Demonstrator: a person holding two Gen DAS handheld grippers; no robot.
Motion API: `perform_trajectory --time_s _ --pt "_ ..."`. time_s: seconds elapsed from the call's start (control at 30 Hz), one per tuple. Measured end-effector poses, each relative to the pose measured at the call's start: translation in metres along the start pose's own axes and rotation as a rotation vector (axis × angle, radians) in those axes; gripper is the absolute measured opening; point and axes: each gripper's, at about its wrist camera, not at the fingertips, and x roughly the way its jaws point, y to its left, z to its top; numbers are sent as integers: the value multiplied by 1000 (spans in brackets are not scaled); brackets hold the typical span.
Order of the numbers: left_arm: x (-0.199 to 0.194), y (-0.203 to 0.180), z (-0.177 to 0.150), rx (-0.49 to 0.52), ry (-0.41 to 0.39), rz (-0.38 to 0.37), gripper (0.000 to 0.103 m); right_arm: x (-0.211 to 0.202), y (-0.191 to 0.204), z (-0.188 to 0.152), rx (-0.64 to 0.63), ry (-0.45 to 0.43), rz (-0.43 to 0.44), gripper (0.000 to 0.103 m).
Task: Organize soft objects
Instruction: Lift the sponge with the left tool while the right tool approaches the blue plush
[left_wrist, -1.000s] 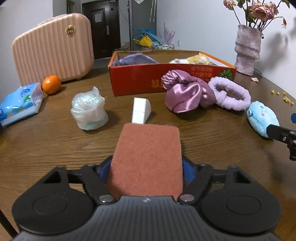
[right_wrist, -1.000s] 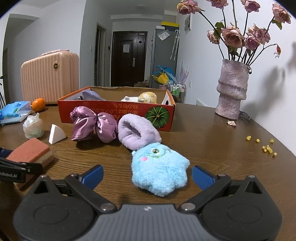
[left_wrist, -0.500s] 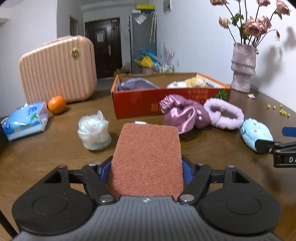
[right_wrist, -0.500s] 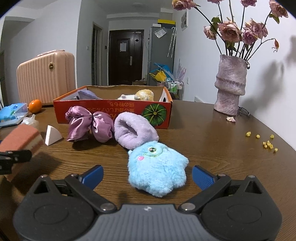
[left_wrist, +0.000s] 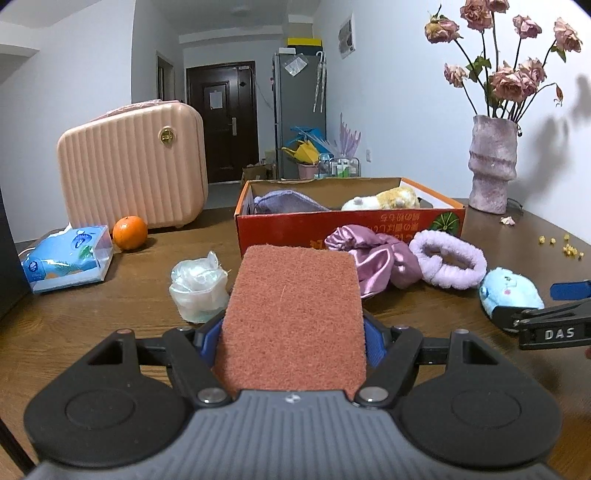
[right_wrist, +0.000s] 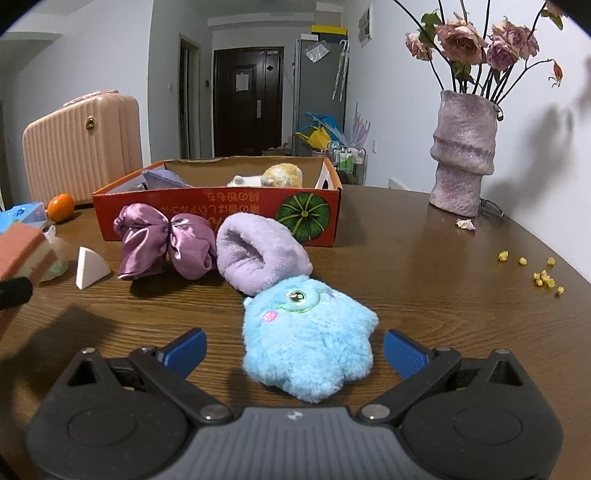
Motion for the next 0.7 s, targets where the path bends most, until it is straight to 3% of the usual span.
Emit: perform_trajectory --time_s 0.7 --pt "-3 -28 4 -20 -35 5 73 38 -9 10 18 97 18 102"
